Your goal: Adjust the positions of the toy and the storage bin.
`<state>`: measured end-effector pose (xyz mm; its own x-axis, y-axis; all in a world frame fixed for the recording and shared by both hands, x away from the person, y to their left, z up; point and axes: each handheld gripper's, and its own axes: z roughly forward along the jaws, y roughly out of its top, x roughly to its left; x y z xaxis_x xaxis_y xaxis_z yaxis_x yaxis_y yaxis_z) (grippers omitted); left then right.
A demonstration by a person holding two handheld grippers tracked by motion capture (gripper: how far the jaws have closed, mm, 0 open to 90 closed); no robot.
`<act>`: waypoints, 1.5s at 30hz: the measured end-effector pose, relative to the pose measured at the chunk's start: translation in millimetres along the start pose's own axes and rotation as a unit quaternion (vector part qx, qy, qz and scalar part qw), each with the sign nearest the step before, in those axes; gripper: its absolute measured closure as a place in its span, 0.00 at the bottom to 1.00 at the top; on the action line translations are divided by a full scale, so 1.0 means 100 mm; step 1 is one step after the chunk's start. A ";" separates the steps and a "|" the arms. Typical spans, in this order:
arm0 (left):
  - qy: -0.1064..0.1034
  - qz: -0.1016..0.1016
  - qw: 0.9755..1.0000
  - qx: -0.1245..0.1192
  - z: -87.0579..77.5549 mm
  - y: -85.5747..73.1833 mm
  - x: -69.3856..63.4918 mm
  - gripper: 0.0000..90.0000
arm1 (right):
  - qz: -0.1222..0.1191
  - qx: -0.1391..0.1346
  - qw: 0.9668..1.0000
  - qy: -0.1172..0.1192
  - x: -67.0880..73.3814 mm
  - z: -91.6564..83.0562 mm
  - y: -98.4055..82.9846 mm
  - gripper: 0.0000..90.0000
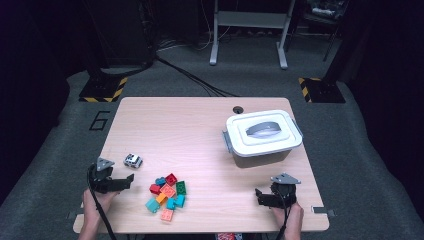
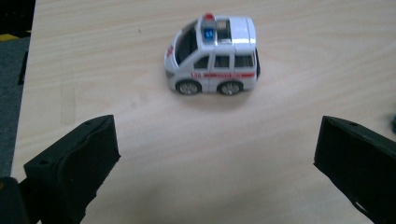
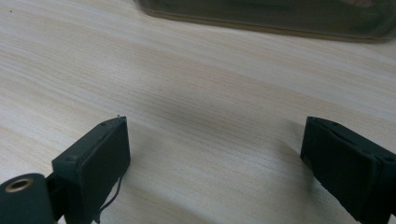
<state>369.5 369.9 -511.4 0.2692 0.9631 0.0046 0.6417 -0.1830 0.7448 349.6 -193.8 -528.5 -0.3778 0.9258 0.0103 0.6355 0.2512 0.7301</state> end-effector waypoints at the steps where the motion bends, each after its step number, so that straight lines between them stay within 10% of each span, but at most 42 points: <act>1: 0.003 0.001 1.000 -0.003 0.00 -0.04 -0.02 0.00 | 0.000 0.000 1.000 0.002 -0.01 0.00 0.00 0.08; 19: -0.013 0.006 1.000 0.013 0.07 -0.23 0.00 0.00 | 0.035 -0.015 0.999 -0.001 -0.29 -0.34 0.22 0.03; 45: -0.013 0.005 1.000 0.012 0.07 -0.23 -0.01 0.00 | 0.062 -0.073 0.995 -0.027 -0.84 -0.69 1.07 0.00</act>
<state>359.7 371.8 -532.9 0.2950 0.9555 -0.0052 0.6561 -0.1986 0.7281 403.0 -264.5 -404.3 -0.2641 0.9618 0.0725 0.5683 0.0945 0.8174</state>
